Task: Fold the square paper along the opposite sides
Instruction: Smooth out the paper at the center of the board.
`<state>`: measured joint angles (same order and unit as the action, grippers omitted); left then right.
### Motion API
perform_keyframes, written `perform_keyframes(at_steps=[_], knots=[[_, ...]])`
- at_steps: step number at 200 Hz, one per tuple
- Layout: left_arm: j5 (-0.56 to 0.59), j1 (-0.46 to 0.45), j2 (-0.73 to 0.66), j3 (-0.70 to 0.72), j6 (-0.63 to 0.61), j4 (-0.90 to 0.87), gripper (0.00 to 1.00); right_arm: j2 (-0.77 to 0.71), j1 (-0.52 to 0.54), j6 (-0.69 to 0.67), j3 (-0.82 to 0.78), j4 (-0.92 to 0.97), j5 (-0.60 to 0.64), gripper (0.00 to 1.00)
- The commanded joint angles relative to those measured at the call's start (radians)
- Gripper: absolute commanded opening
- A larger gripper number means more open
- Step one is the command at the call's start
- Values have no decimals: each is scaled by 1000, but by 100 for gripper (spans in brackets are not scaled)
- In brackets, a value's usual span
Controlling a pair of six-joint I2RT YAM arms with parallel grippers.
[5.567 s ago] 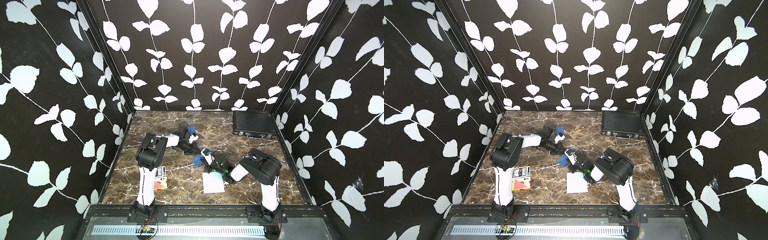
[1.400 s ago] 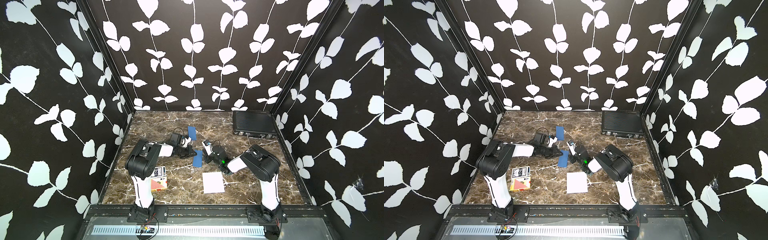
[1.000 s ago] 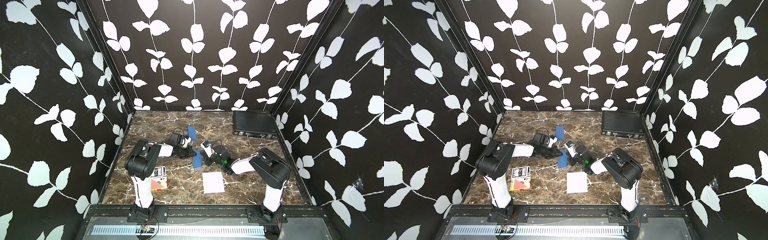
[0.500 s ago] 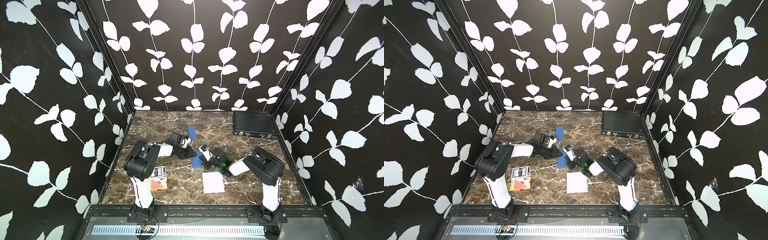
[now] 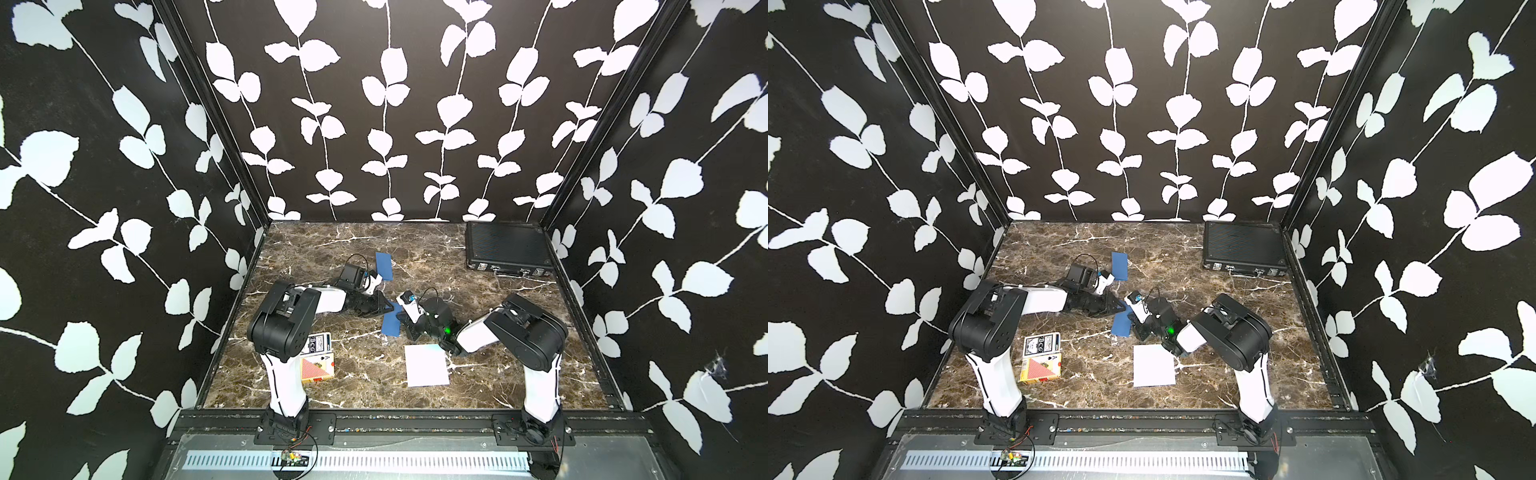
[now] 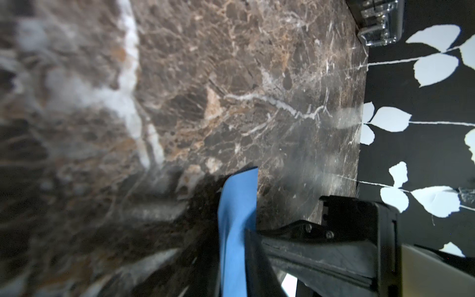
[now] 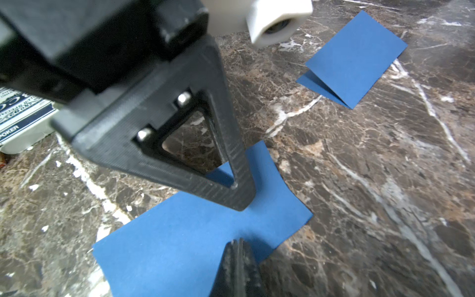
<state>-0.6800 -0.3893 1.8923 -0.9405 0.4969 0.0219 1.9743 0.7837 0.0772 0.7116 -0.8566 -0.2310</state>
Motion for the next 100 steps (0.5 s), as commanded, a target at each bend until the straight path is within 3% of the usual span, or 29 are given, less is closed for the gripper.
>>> perform_keyframes(at_steps=[1, 13, 100], knots=[[107, 9, 30, 0, -26, -67, 9, 28, 12, -11, -7, 45, -28, 1], [113, 13, 33, 1, -28, -68, 0, 27, 11, -17, -4, 49, -31, 1], [157, 42, 5, 43, -34, -44, 0, 5, 11, -40, 75, 75, -119, 1]])
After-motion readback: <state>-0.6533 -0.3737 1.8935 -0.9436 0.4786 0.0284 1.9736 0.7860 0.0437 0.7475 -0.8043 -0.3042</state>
